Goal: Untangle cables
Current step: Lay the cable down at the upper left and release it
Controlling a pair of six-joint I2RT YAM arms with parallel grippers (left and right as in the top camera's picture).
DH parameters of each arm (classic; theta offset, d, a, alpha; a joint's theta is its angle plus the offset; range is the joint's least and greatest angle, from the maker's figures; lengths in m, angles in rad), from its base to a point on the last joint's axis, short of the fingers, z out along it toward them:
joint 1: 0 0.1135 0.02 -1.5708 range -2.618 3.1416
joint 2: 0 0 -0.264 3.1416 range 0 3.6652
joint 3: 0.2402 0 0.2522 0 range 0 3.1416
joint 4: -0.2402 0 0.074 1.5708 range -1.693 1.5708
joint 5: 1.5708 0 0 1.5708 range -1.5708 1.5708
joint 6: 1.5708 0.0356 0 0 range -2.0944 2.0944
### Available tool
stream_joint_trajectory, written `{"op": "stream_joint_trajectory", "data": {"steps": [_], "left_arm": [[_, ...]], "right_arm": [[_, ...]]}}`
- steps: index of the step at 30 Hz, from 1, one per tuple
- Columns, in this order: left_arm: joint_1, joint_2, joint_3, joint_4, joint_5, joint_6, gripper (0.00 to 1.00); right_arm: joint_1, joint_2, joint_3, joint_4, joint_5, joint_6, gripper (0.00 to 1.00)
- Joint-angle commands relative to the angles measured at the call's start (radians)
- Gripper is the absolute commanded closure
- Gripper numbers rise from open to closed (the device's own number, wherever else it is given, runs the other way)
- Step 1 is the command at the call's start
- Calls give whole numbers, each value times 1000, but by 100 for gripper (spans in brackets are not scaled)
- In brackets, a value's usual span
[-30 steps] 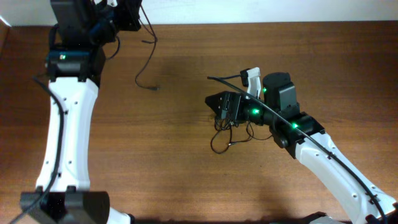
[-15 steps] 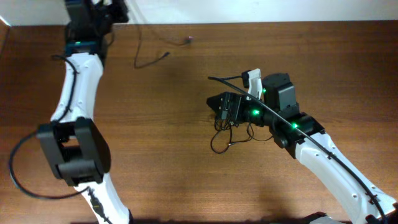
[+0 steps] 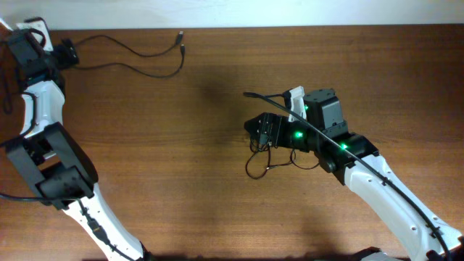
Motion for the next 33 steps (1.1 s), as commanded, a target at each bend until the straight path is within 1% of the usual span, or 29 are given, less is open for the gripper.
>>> {"op": "stream_joint_trajectory", "data": {"steps": [1, 2, 3, 6, 9, 10, 12, 13, 16, 19, 22, 24, 25, 27, 28, 29, 33], "left_arm": [[-13, 10, 6, -96, 218, -176, 1], [-25, 14, 6, -106, 285, -221, 1], [-42, 19, 6, -114, 317, -227, 1], [-121, 29, 6, -135, 315, -211, 1], [-221, 42, 6, -134, 201, -211, 1], [-247, 52, 6, -127, 179, -211, 1], [-297, 89, 6, -122, 169, -169, 1], [-311, 102, 6, -126, 145, -166, 1], [-349, 119, 6, -134, -3, -166, 1], [-355, 103, 6, -135, -82, -166, 1], [-339, 14, 6, -185, -80, -166, 1], [-335, -75, 6, -274, -71, -166, 1], [-336, -95, 6, -309, -32, -167, 1], [-336, -101, 6, -366, 107, -167, 1], [-336, -86, 6, -393, 139, -167, 1], [-336, -61, 6, -415, 138, -172, 1], [-336, 29, 6, -476, 138, -348, 0]], "right_arm": [[-1, -1, -5, 3, 16, -15, 1], [-1, -1, -5, 3, 16, -15, 1], [-1, -1, -5, 3, 16, -15, 1], [-1, -1, -5, 2, 15, -15, 2], [-1, -1, -5, -5, 16, -15, 1], [-1, -1, -5, -8, 16, -15, 1], [-1, -1, -5, -13, 16, -15, 1], [-1, -1, -5, -15, 16, -15, 1], [-1, -1, -5, -16, 16, -15, 1], [-1, -1, -5, -24, 19, -15, 1], [-1, -1, -5, -24, 24, -15, 2], [-1, -1, -5, -24, 24, -15, 2], [-1, -1, -5, -23, 24, -15, 2], [-1, -1, -5, -23, 27, -14, 2], [-1, -1, -5, -23, 27, -14, 1], [-1, -1, -5, -24, 26, -14, 2], [-1, -1, -5, -27, 26, -14, 2]]}}
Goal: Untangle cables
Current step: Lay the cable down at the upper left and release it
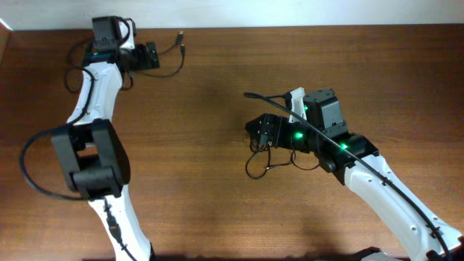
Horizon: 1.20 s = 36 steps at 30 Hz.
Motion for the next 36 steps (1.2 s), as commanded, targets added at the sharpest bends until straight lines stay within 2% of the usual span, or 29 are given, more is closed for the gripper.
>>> {"op": "stream_joint_trajectory", "data": {"steps": [1, 4, 8, 9, 13, 19, 22, 23, 24, 26, 30, 34, 36], "left_arm": [[2, 89, -3, -48, 32, -163, 0], [2, 103, -3, -31, 32, -186, 0], [2, 161, -3, 10, 43, -344, 0], [2, 180, -3, 16, 58, -353, 6], [2, 224, -3, 73, 100, -354, 13], [3, 235, -3, 342, 92, -353, 12], [5, 237, -3, 415, 56, -352, 14], [6, 237, -3, 415, 14, -352, 14], [16, 237, -3, 414, -55, -303, 12], [38, 236, -3, 409, -58, -213, 10], [66, 170, -3, 410, -56, -212, 3], [76, 84, -3, 391, -55, -212, 5], [76, 50, -3, 339, 6, -212, 5]], "right_arm": [[-1, -1, -5, 0, 9, -14, 2], [-1, -1, -5, 0, 10, -14, 2], [-1, -1, -5, 0, 13, -14, 1], [-1, -1, -5, 0, 13, -14, 1], [-1, -1, -5, 0, 14, -14, 2], [-1, -1, -5, 0, 18, -14, 1], [-1, -1, -5, -1, 21, -14, 2], [-1, -1, -5, -1, 21, -14, 2], [-1, -1, -5, -2, 21, -14, 1], [-1, -1, -5, -9, 31, -14, 2], [-1, -1, -5, -12, 39, -14, 1], [-1, -1, -5, -23, 39, -14, 1], [-1, -1, -5, -23, 39, -14, 2]]}}
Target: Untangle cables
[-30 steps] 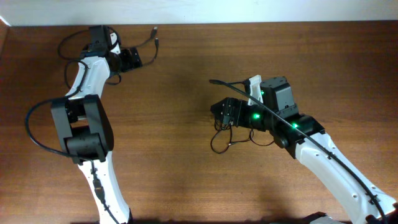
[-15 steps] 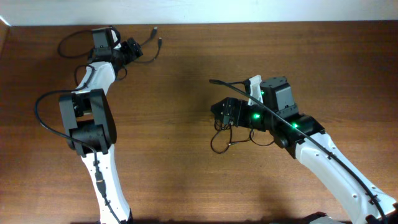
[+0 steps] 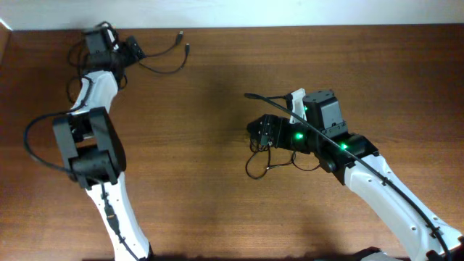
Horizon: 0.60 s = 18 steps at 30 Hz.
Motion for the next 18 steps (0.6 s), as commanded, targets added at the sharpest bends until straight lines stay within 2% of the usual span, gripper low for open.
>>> {"op": "stream_joint_trajectory", "data": {"steps": [1, 3, 4, 6, 9, 10, 13, 14, 16, 18], "left_arm": [[2, -122, 1, -66, 116, 16, 7], [2, -205, 1, -144, 137, 15, 7], [2, -238, 1, -180, 142, 15, 1], [2, -326, 1, -293, 177, 12, 1], [0, -435, 1, -461, 368, 12, 1], [-5, -447, 1, -504, 507, 12, 1], [-35, -443, 1, -562, 641, 22, 1], [-63, -443, 1, -586, 659, 71, 1], [-138, -443, 1, -645, 663, 243, 1], [-213, -443, 1, -675, 579, 284, 1]], "right_arm": [[-1, -1, -5, 1, 13, -12, 2], [-1, -1, -5, 1, 13, -12, 2], [-1, -1, -5, 1, 13, -12, 2], [-1, -1, -5, 2, 13, -11, 1], [-1, -1, -5, 0, 6, -11, 2], [-1, -1, -5, 0, -12, -11, 1], [-1, -1, -5, 0, -26, -11, 1], [-1, -1, -5, -1, -26, -11, 2], [-1, -1, -5, -11, -44, -11, 1], [-1, -1, -5, -15, -54, -11, 2]]}}
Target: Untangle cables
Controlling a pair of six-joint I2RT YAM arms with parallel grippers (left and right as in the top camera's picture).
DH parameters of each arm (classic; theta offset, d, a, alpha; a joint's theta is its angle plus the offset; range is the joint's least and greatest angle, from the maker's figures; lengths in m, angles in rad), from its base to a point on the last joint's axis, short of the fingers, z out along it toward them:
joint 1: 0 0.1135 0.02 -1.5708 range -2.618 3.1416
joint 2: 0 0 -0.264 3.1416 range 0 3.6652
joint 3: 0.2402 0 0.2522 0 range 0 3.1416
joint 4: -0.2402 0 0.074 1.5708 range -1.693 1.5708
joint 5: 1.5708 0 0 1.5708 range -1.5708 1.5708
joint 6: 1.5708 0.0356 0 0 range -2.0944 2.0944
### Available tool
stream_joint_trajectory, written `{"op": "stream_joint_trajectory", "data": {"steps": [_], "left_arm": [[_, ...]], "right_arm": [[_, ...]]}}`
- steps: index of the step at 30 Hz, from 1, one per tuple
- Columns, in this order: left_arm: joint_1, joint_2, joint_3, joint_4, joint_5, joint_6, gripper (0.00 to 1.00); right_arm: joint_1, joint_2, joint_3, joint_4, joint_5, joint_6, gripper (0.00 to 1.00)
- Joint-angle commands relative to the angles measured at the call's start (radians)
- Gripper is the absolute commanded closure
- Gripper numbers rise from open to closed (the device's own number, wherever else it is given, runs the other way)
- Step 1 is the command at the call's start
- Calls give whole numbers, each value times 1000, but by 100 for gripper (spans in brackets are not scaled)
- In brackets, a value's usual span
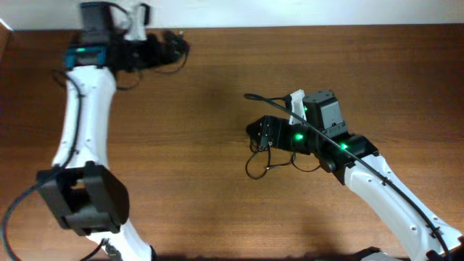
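Note:
A thin black cable (168, 66) lies at the table's far left, mostly hidden under my left gripper (178, 46). That gripper reaches to the right over the cable's ends, and its fingers are too dark to tell open from shut. A second black cable (255, 168) lies in loops at the centre right. My right gripper (255, 133) sits on the upper end of those loops, its fingers close together on the cable.
The wooden table (181, 159) ends at a white wall along the far edge, just behind the left gripper. The right arm's own black cable (319, 134) runs along its white link. The left arm's base stands at the bottom left.
My left arm has swung right. Its gripper was near the far left corner over the cable's left part and is now over the cable's right ends. The right arm has not moved.
First my left gripper was at the far left corner, with the cable stretched out to its right. It then stood over the cable's middle, then slightly further left, and now over the right ends. My right gripper stayed on the looped cable throughout.

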Motion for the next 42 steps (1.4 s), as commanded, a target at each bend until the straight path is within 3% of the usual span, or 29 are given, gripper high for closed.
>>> {"op": "stream_joint_trajectory", "data": {"steps": [1, 4, 14, 20, 29, 37, 42], "left_arm": [[-146, 8, 0, -26, -136, 145, 1], [-215, 8, 0, -27, -284, 143, 1], [-303, 8, 0, -58, -283, 142, 1], [-313, 11, 0, -188, -283, 143, 1], [-349, 11, -32, -200, -301, 142, 1], [-360, 11, -130, -195, -388, 90, 1], [-360, 11, -134, -190, -417, 90, 1]], "right_arm": [[-1, -1, -5, -11, -27, -10, 2], [-1, -1, -5, -14, -28, -9, 1], [-1, -1, -5, -24, -93, -3, 1], [-2, -1, -5, -13, 48, -3, 1], [-6, -1, -5, -37, 130, -3, 1], [-239, -1, -5, -270, 131, 0, 1], [-235, -1, -5, -266, 140, 0, 1]]}}
